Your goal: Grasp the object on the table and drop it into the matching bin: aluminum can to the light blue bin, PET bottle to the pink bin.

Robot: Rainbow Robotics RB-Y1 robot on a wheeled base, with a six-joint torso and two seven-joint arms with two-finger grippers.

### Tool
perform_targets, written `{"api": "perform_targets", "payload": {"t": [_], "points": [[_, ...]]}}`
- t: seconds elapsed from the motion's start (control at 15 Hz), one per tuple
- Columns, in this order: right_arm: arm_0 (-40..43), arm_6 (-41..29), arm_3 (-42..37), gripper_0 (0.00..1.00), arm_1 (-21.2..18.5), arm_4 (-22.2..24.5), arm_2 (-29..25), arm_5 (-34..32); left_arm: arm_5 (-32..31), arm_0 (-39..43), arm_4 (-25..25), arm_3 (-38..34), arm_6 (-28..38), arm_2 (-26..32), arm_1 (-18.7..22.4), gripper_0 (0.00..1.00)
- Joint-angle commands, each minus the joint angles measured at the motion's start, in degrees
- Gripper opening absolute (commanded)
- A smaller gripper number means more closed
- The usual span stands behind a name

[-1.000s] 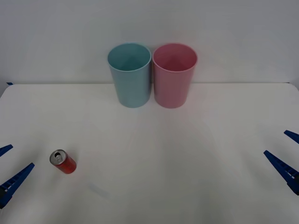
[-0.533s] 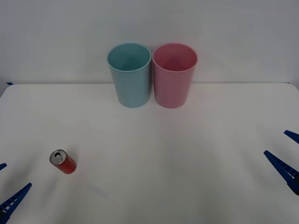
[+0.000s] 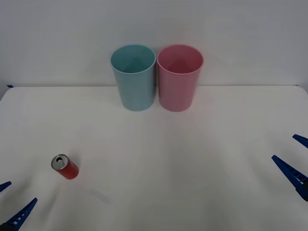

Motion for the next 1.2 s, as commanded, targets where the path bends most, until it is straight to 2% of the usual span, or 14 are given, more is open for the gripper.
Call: {"api": "perform_targets", "payload": {"t": [0.07,0.27,0.6,1.2], "points": [[0.0,0.0,0.0,1.00,0.0,0.0,0.0,0.0,1.6,-0.3,1.6,1.6,-0.5,-1.9,-0.3,1.00],[0.0,0.0,0.0,1.00,0.0,0.0,0.0,0.0,1.9,-2.6,1.8,5.5,-5.4,-2.7,-1.9,1.00],[0.0,0.0,0.0,1.00,0.0,0.0,0.0,0.0,1.9,-7.4,5.2,13.5,-13.1,-6.2,-2.0,1.00],[0.0,0.0,0.0,1.00,0.0,0.0,0.0,0.0,4.4,-10.9,4.5,14.0,-16.2,-7.1,-8.3,1.00]]}}
